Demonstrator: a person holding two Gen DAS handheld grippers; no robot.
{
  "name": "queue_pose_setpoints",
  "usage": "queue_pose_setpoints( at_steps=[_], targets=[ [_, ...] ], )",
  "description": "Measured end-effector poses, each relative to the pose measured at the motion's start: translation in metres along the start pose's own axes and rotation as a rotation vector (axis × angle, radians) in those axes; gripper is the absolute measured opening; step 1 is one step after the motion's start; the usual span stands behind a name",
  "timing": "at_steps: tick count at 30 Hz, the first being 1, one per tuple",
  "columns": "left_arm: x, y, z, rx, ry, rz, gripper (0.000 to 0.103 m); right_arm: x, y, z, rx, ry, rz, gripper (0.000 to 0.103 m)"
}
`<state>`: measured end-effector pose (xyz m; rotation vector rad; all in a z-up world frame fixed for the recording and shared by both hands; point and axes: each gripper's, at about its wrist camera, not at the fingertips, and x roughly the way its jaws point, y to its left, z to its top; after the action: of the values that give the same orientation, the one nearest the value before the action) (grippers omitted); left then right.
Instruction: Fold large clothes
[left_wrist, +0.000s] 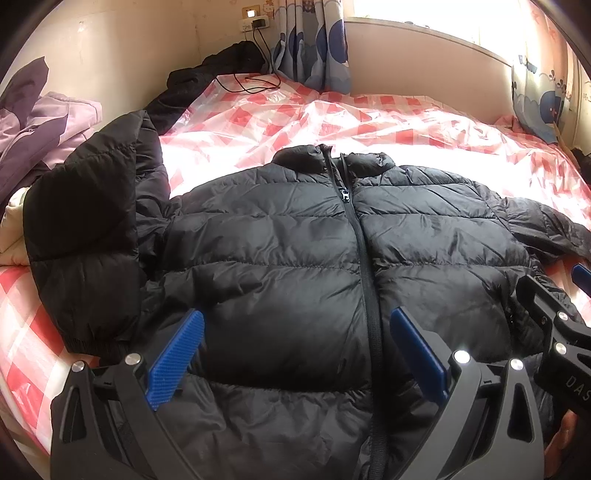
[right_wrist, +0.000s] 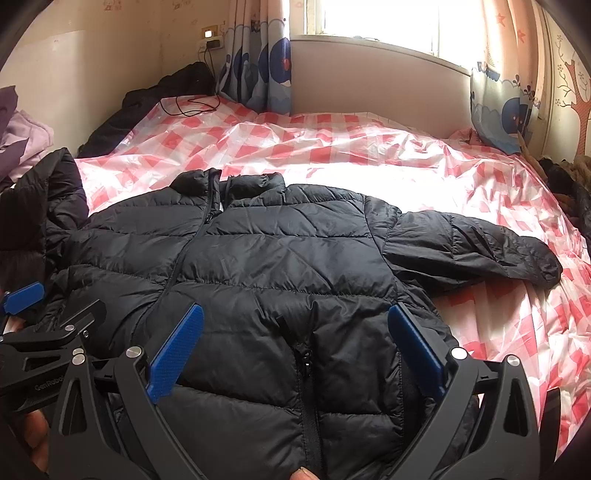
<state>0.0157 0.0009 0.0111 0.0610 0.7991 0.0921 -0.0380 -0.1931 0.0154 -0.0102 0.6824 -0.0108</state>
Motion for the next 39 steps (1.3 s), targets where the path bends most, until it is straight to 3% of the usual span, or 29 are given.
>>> queue_pose_setpoints(
  at_steps=[39],
  targets=[
    [0.003, 0.000, -0.002, 0.009, 0.012, 0.009, 0.097, 0.011, 0.002, -0.006, -0.011, 0.029, -0.007, 0.097]
  ],
)
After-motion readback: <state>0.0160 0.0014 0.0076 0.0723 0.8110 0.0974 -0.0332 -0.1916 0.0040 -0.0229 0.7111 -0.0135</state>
